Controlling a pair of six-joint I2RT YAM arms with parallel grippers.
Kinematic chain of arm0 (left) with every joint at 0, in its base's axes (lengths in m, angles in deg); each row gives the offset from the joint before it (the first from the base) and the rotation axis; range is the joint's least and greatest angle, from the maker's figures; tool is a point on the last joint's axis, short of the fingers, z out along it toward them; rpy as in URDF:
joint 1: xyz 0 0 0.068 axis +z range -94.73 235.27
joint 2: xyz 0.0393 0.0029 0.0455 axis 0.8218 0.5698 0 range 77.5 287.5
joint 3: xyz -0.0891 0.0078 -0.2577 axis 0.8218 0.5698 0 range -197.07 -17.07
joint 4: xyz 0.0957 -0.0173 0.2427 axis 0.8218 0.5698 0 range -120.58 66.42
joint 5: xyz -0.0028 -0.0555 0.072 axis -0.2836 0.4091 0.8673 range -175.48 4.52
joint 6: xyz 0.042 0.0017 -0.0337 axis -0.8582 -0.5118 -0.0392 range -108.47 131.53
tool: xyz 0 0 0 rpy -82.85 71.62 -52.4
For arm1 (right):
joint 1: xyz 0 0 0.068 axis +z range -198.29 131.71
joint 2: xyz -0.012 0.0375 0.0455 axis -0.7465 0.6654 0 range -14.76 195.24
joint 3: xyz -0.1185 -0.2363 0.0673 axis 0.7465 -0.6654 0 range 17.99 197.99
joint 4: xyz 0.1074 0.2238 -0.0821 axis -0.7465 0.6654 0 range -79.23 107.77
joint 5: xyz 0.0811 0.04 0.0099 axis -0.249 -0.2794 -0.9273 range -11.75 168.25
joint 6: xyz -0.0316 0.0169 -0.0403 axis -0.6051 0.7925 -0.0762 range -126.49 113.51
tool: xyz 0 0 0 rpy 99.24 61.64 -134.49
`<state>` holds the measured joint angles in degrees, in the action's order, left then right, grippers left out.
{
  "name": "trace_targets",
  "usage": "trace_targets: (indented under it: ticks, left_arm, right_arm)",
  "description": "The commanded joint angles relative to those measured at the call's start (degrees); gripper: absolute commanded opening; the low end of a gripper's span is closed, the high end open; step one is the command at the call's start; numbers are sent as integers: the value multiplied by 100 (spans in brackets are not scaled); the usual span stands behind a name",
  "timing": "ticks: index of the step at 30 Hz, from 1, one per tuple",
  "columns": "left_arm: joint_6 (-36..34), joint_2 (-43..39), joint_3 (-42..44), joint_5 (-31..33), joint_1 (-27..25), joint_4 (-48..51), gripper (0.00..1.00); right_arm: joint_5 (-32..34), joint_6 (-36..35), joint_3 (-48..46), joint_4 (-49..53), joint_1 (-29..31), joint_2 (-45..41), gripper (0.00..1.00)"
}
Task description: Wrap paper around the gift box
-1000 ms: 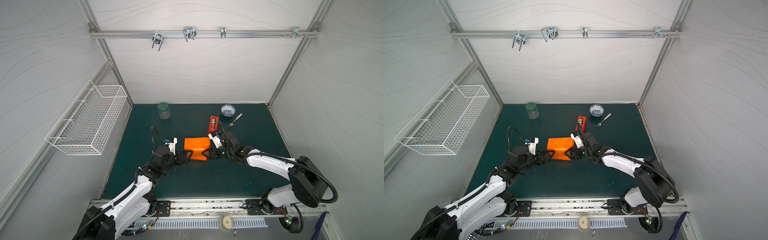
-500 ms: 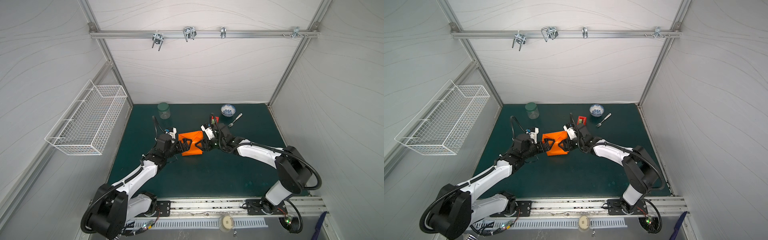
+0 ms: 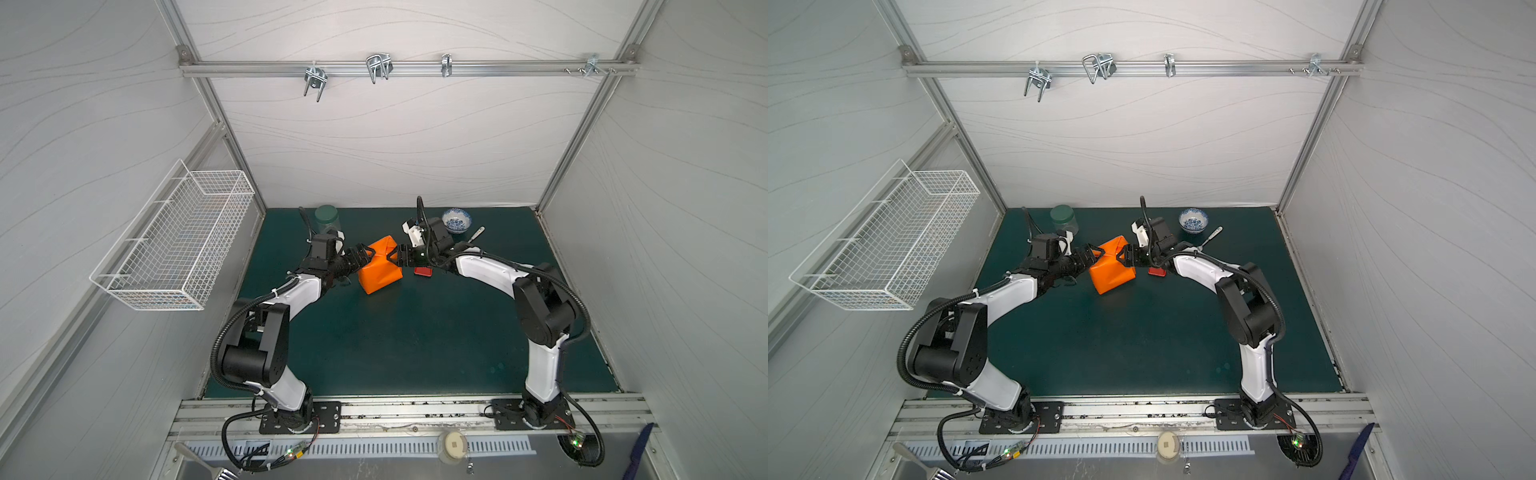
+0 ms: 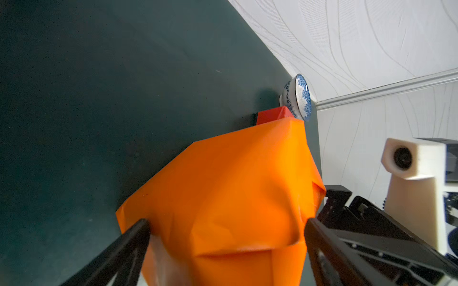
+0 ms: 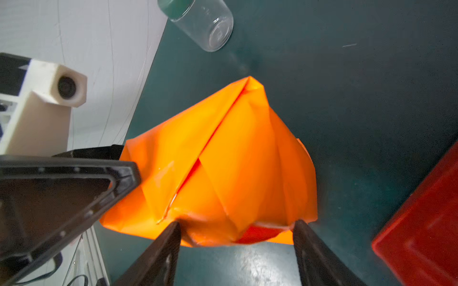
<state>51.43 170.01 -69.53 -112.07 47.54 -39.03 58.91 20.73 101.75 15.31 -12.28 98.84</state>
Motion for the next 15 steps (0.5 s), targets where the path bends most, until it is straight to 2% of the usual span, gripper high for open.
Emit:
trace_targets:
  ticks: [1, 6, 9, 12, 15]
  left_arm:
    - [5, 293, -470, -395, 107, -114, 99]
    - [43, 346, -391, -631, 143, -162, 96]
    - [104, -101, 3, -74, 142, -140, 99]
    - [117, -610, 288, 430, 150, 35, 99]
    - [402, -906, 545, 379, 123, -199, 99]
  right_arm:
    - [-433, 139, 372, 163, -87, 277, 73]
    - [-664, -170, 135, -298, -150, 169, 74]
    - [-811, -551, 126, -239, -299, -31, 77]
    - [-989, -639, -78, -470, -456, -256, 81]
    - [-1129, -657, 11, -550, -478, -159, 84]
